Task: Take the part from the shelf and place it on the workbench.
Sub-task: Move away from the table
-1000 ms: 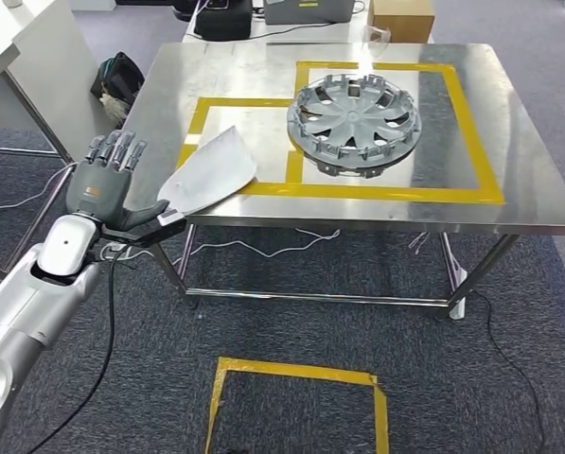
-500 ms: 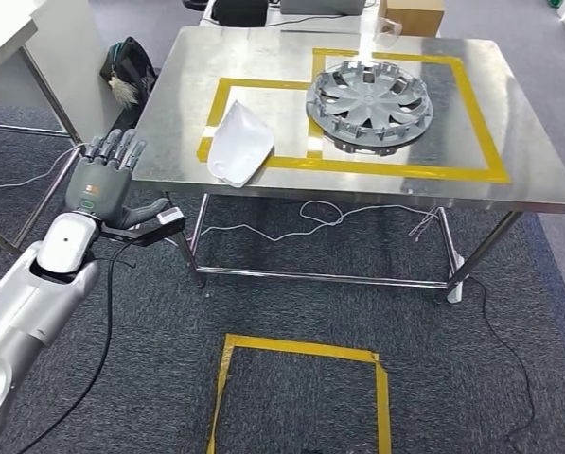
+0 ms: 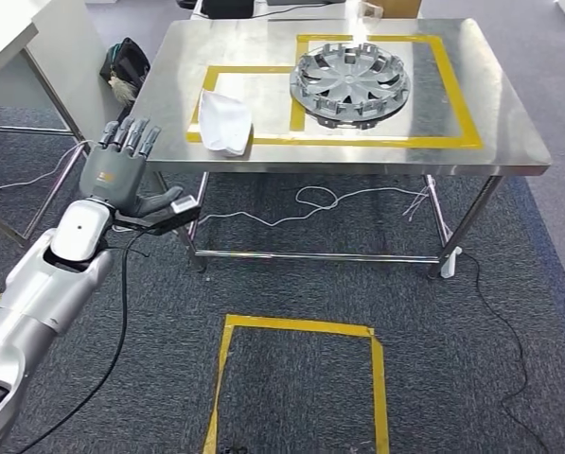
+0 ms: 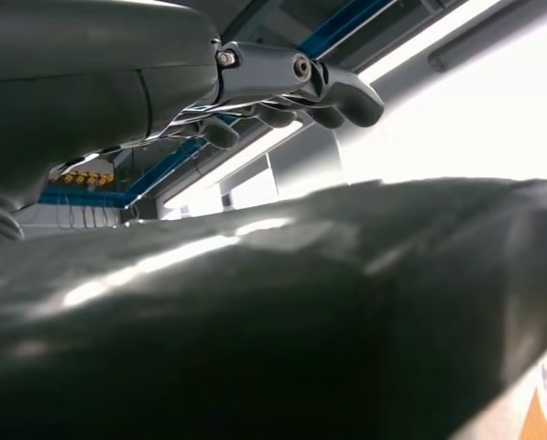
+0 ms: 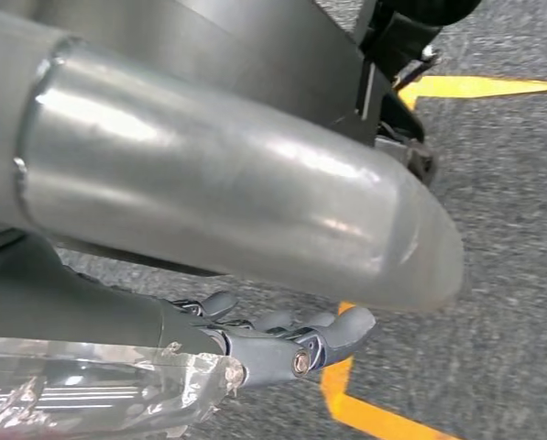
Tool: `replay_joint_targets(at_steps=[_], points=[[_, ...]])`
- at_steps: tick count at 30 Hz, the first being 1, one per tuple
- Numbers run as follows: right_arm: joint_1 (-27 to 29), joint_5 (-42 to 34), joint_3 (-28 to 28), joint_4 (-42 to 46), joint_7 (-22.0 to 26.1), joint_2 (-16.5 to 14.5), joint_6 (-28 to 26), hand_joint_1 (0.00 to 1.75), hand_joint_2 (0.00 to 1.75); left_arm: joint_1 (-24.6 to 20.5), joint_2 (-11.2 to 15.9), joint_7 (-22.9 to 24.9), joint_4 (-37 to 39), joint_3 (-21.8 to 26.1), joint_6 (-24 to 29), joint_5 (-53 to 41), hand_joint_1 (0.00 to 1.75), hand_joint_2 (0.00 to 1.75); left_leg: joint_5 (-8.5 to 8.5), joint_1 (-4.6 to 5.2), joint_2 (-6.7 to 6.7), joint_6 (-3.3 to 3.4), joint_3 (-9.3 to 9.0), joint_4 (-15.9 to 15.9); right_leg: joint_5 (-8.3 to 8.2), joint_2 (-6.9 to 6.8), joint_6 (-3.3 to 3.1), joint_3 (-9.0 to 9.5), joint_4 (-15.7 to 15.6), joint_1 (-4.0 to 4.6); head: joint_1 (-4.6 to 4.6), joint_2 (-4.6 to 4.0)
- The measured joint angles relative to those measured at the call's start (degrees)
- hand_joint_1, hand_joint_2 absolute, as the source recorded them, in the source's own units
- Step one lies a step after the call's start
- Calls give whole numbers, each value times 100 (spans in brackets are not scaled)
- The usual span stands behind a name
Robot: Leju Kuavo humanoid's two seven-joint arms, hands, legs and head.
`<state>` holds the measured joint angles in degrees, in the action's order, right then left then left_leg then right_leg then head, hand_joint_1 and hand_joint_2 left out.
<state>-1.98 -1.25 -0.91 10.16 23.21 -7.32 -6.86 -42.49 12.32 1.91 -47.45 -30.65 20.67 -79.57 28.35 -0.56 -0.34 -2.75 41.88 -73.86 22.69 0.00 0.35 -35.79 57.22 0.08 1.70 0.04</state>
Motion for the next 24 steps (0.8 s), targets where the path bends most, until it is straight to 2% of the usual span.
replay_joint_targets(at_steps=[1,2,4,5,6,8,9,10,12,13,14,15,16,18,19,21,24], points=[[0,0,7,0,0,0,0,0,0,-7,-1,12,15,-13,0,-6,0,0,-163,-2,1,0,-190,179,-60,-3,17,-72,3,-5,1,-1],[-1,0,15,1,0,1,0,0,0,-20,-2,23,24,-19,1,-7,0,0,-252,-7,6,0,-471,514,-115,-5,41,-130,10,-9,2,-1],[-3,0,32,3,2,4,0,0,0,-67,-11,42,31,-26,1,-8,0,0,-161,-7,10,42,-1059,1324,-199,-4,101,-224,44,6,0,-1],[-3,0,38,4,3,6,-1,0,0,-90,-17,47,34,-29,2,-8,0,0,-75,0,10,85,-1224,1580,-241,-5,131,-251,53,15,-1,0],[1,0,42,4,4,8,-1,0,0,-104,-22,51,40,-33,2,-8,0,0,-28,13,7,140,-1286,1712,-283,-7,160,-271,50,19,-5,-1],[13,0,45,4,5,12,-4,0,0,-109,-31,53,61,-44,1,-8,0,0,-72,16,14,250,-1243,1732,-310,-8,223,-315,52,2,-6,0],[19,0,46,4,5,14,-5,0,0,-110,-36,53,70,-49,1,-8,0,0,-109,12,19,298,-1221,1736,-219,-6,255,-376,160,-6,-17,0],[22,0,47,4,6,15,-6,0,0,-116,-39,53,79,-52,1,-9,0,0,-146,5,24,338,-1193,1740,-50,-4,283,-485,402,-11,-27,1],[25,0,49,4,6,16,-7,0,0,-124,-41,53,98,-55,1,-10,0,0,-202,8,25,379,-1128,1736,390,-3,319,-782,1181,-12,-46,-1],[26,0,49,4,5,17,-7,0,0,-121,-41,53,111,-58,0,-11,0,0,-225,12,25,384,-1097,1733,542,-3,325,-902,1535,-12,-47,-1],[28,0,50,4,5,17,-7,0,0,-116,-42,53,124,-62,-2,-12,0,0,-245,16,23,386,-1073,1731,610,-2,324,-950,1738,-11,-46,-1],[28,0,51,4,4,17,-7,0,0,-111,-42,53,135,-66,-5,-13,0,0,-260,20,20,380,-1056,1728,567,-1,312,-871,1692,-10,-47,-1],[28,1,51,4,4,17,-7,0,0,-110,-41,57,143,-69,-10,-14,0,0,-270,22,17,374,-1049,1726,441,1,294,-681,1424,-8,-46,-1],[23,4,54,4,4,18,-6,0,0,-133,-38,67,150,-69,-19,-14,0,0,-281,33,15,349,-1038,1724,182,9,242,-154,596,-1,-45,-1],[20,6,55,4,3,19,-5,0,0,-150,-35,74,151,-69,-23,-15,0,0,-288,40,15,330,-1022,1718,121,15,220,21,297,3,-42,-1],[19,7,59,4,3,20,5,0,0,-167,-19,79,153,-69,-31,-17,0,0,-311,57,14,312,-975,1702,105,28,222,130,79,6,-35,-1],[31,19,65,4,2,20,19,0,0,-143,6,80,153,-84,-33,-31,0,0,-350,55,19,316,-952,1725,67,47,225,84,66,10,-33,-1]])
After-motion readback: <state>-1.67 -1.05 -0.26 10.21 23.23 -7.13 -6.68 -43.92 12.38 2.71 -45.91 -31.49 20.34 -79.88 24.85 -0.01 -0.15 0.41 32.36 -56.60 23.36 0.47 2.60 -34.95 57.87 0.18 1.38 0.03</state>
